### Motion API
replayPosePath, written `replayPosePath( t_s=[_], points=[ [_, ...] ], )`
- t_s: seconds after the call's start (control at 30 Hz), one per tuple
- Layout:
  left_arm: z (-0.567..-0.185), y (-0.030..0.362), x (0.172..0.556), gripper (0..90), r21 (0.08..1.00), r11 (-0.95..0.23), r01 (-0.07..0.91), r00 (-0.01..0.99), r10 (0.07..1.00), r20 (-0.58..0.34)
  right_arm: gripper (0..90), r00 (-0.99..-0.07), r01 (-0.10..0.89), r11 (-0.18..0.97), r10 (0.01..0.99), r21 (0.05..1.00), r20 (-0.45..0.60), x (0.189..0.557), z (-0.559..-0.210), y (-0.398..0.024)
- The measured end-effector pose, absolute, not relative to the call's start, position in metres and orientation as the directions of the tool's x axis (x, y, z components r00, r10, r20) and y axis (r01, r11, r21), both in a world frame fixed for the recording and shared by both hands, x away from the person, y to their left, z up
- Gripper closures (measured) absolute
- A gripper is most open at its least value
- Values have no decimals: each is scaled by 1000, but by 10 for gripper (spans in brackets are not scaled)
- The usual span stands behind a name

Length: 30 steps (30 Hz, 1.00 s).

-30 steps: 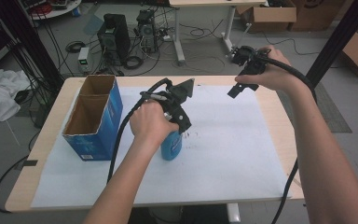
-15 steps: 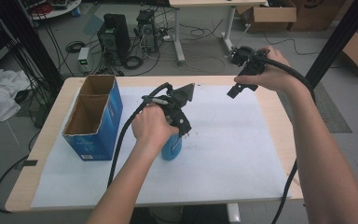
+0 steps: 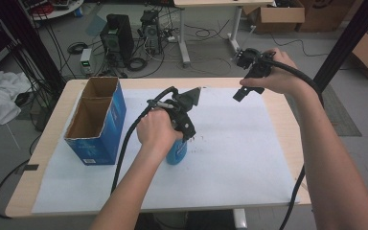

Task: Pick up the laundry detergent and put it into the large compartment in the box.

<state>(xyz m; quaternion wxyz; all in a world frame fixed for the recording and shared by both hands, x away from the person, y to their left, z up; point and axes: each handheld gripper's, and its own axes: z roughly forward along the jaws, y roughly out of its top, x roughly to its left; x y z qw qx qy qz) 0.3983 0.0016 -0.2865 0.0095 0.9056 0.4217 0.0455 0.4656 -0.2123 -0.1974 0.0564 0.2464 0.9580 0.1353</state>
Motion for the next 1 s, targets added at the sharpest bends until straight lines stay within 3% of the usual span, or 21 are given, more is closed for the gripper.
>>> replayPosePath(
  t_s=[0.17, 1.0],
  points=[
    [-288, 1, 399, 154, 46, -639, 768, 635, 769, 77, 225, -871, 460, 841, 489, 286, -40, 466, -198, -212],
    [-291, 3, 403, 195, 24, -623, 782, 620, 781, 78, 227, -870, 464, 841, 492, 278, -33, 469, -200, -211]
  ],
)
